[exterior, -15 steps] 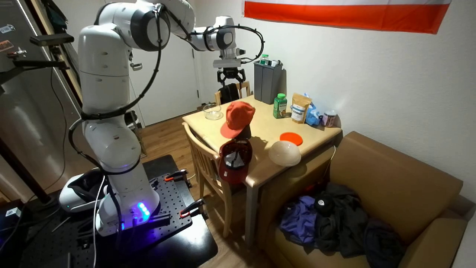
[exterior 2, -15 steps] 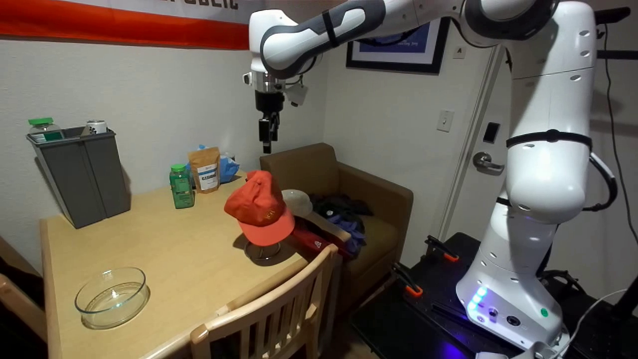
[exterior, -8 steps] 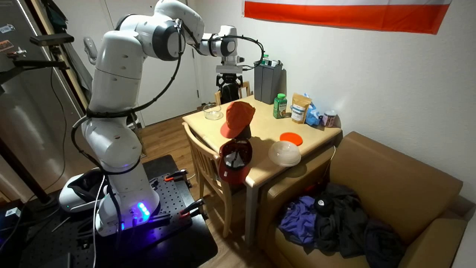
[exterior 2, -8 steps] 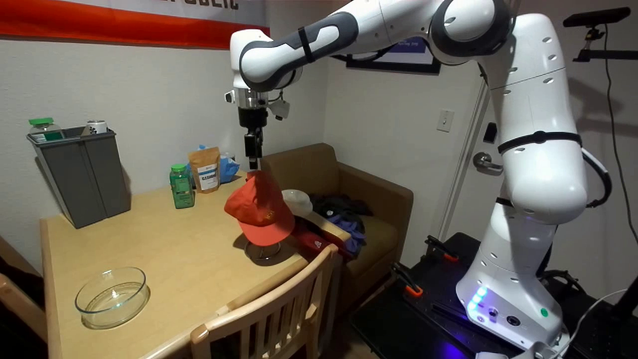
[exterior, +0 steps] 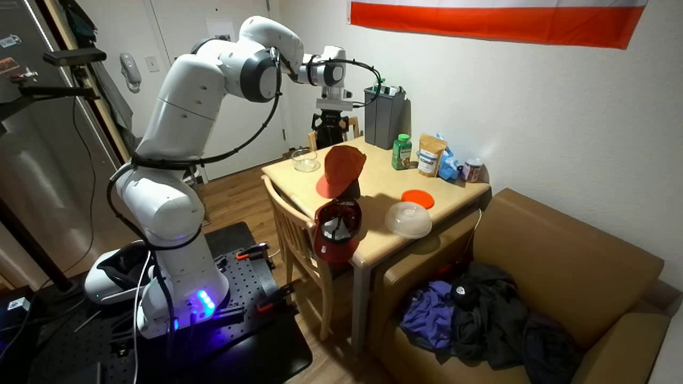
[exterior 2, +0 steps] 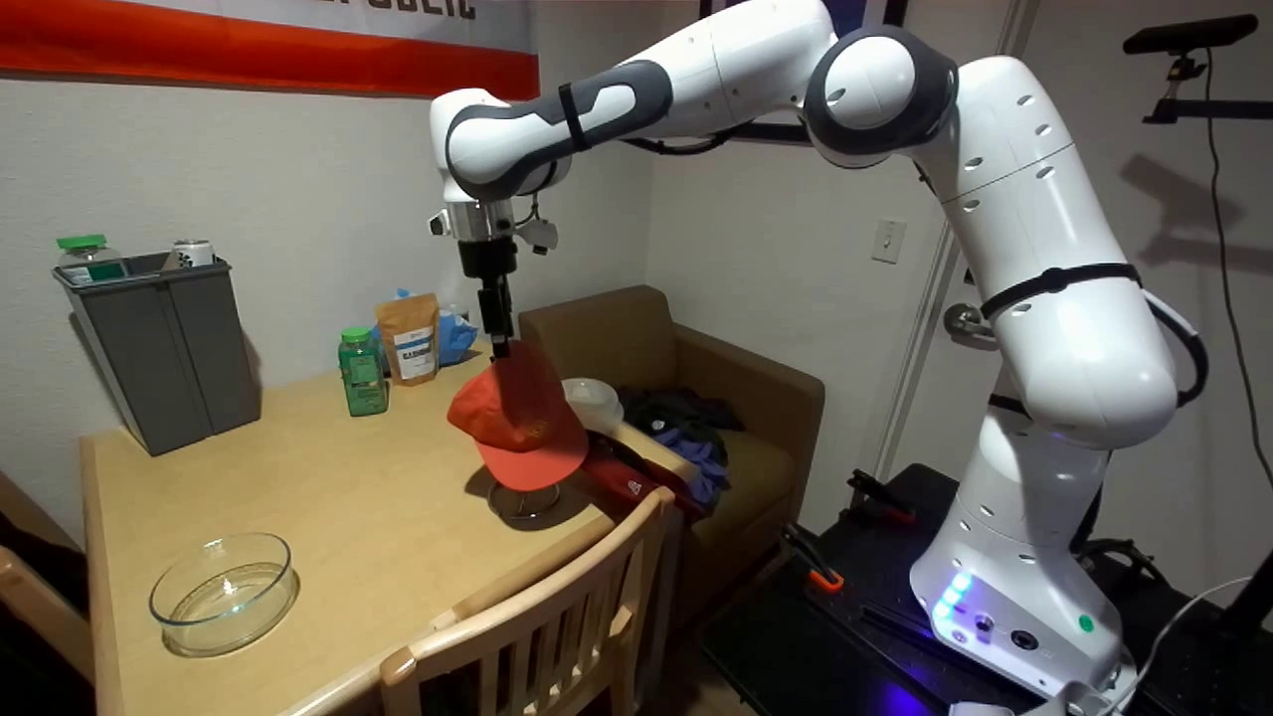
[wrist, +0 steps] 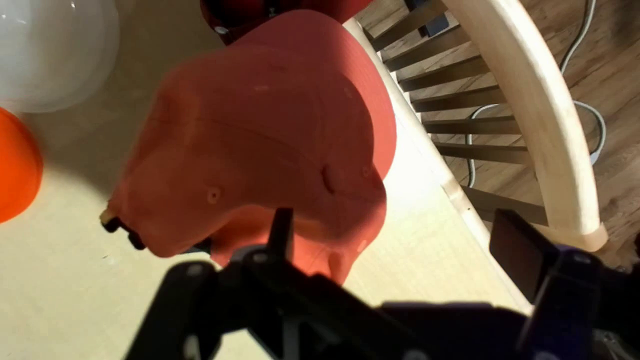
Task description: Put the orange cap on the table
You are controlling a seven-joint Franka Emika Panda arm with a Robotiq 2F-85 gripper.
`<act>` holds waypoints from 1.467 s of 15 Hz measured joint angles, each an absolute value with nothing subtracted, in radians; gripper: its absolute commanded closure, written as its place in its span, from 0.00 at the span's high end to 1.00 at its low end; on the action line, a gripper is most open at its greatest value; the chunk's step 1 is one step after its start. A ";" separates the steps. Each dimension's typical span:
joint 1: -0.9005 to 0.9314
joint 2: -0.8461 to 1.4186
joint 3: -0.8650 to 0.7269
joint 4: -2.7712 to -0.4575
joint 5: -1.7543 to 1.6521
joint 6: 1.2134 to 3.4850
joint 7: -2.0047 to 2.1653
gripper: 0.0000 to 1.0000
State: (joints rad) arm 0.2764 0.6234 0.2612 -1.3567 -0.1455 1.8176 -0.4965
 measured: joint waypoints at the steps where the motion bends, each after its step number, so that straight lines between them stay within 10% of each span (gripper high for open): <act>1: 0.284 0.644 0.261 -1.327 -0.150 1.788 -0.506 1.00; 22: 0.362 0.927 0.236 -0.913 -0.213 1.576 -0.606 1.00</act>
State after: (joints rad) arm 0.3623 0.9267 0.2358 -0.9129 -0.2127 1.5760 -0.6056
